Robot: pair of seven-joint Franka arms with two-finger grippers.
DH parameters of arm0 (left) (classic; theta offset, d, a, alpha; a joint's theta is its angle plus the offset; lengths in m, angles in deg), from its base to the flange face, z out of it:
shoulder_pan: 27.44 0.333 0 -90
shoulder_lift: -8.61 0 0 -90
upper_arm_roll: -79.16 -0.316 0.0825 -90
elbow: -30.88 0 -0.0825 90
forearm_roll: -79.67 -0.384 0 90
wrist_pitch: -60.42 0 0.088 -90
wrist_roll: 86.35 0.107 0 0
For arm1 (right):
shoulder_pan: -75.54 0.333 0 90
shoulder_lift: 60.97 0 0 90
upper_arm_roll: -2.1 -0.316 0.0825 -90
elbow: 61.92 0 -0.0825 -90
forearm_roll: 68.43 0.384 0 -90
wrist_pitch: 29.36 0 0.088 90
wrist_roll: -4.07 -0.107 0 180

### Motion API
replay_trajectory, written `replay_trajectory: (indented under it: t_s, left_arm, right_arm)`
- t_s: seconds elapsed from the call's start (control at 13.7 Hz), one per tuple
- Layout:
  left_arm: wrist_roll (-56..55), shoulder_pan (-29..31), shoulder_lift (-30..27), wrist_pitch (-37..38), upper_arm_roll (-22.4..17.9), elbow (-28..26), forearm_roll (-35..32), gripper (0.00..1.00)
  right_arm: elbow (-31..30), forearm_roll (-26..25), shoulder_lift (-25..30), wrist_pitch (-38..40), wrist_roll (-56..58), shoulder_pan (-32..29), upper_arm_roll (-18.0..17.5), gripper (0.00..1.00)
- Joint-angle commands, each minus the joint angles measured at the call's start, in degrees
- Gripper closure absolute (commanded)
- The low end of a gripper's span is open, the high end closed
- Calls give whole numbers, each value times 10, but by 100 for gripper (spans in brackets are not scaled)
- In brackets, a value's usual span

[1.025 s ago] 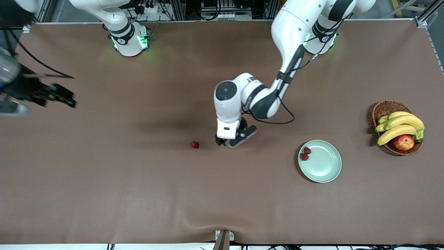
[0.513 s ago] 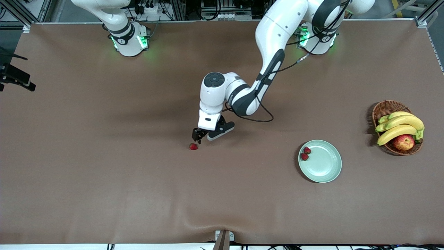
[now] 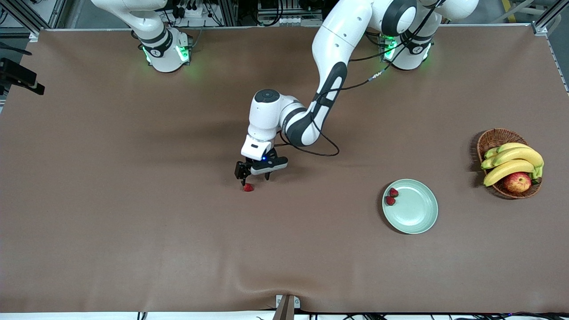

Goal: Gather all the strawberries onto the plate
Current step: 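Lower the left gripper over the third strawberry and grasp it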

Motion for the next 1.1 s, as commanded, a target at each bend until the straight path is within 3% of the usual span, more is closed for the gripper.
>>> replay_trajectory:
  t_s: [0.0,0.22,0.44,0.73,1.03]
  left_arm:
    - [9,-3,34,-20,-18,44,3,0]
    - [9,-6,79,-23,-41,114,3,0]
    - [9,-11,85,-23,-46,115,3,0]
    - [28,-51,106,-22,-101,114,2,0]
    - [54,-62,109,-17,-104,111,-22,0]
  right_arm:
    - [4,-11,3,38,-5,-9,5,0]
    - [12,-10,3,40,-5,-9,4,0]
    - [21,-6,1,36,-6,-8,-3,0]
    - [19,0,-3,16,-7,-11,-23,0]
    - [11,0,-8,5,-7,-6,-24,0]
